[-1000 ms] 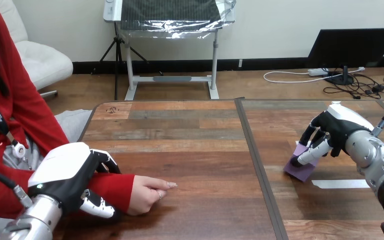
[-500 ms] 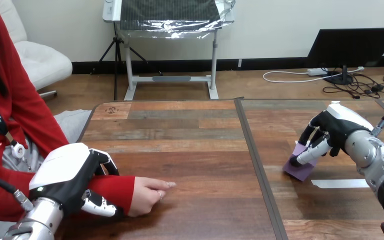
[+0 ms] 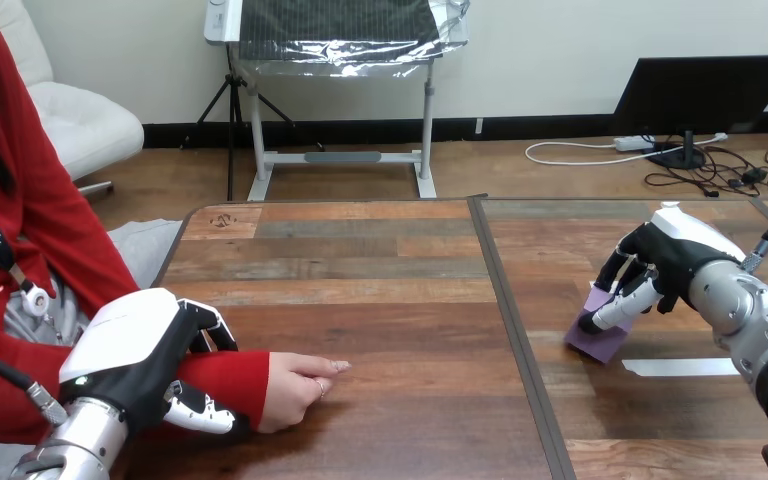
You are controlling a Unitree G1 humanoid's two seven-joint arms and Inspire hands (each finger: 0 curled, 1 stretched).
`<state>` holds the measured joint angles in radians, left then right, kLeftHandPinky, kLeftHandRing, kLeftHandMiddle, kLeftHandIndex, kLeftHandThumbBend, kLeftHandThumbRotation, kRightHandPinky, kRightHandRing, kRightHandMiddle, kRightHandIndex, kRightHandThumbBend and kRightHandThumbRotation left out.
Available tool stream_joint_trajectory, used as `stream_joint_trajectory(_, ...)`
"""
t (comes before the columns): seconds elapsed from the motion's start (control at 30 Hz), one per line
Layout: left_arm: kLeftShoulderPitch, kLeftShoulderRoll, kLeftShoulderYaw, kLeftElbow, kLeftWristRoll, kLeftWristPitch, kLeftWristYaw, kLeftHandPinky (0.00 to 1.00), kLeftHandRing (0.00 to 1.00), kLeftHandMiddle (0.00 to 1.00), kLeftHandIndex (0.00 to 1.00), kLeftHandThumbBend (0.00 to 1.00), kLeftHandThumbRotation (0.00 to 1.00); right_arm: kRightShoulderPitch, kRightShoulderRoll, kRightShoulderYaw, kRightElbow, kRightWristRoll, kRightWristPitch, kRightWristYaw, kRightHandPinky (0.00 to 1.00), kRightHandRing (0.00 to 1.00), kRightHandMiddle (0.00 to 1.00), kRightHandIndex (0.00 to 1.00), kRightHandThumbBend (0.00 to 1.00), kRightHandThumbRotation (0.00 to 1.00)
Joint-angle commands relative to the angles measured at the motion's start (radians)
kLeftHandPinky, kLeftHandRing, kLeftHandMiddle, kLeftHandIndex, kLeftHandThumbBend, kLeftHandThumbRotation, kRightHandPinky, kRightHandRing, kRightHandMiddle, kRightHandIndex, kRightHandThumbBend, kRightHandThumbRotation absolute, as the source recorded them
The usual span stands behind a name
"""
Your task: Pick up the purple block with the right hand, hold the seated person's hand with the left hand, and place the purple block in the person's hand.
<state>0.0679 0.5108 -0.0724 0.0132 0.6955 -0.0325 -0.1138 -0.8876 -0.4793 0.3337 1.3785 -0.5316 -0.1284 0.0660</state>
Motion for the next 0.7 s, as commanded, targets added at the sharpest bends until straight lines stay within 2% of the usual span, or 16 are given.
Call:
stream_joint_trajectory(0.0, -0.059, 0.002, -0.003, -0.001, -0.020, -0.015, 0.020, 0.27, 0.34, 0.43, 0.47, 0.81, 0.00, -0.035, -0.008, 0.006, -0.031, -0.007, -0.020, 0.014, 0.53, 0.58, 0.60, 0.59, 0.77, 0.00)
stream_joint_trajectory(0.23, -0.057, 0.007, -0.002, -0.009, -0.023, -0.007, 0.014, 0.27, 0.34, 0.43, 0.48, 0.82, 0.00, -0.039, -0.011, 0.022, -0.030, -0.022, -0.017, 0.047, 0.58, 0.63, 0.67, 0.64, 0.79, 0.03)
stream_joint_trajectory(0.4, -0.057, 0.011, -0.002, -0.013, -0.025, -0.005, 0.012, 0.28, 0.35, 0.44, 0.48, 0.82, 0.00, -0.041, -0.010, 0.018, -0.028, -0.024, -0.006, 0.066, 0.62, 0.69, 0.71, 0.68, 0.81, 0.15)
stream_joint_trajectory(0.67, -0.056, 0.014, 0.002, -0.018, -0.033, -0.007, 0.009, 0.30, 0.37, 0.45, 0.49, 0.83, 0.00, -0.043, -0.007, 0.012, -0.028, -0.019, 0.004, 0.096, 0.66, 0.73, 0.75, 0.73, 0.86, 0.27)
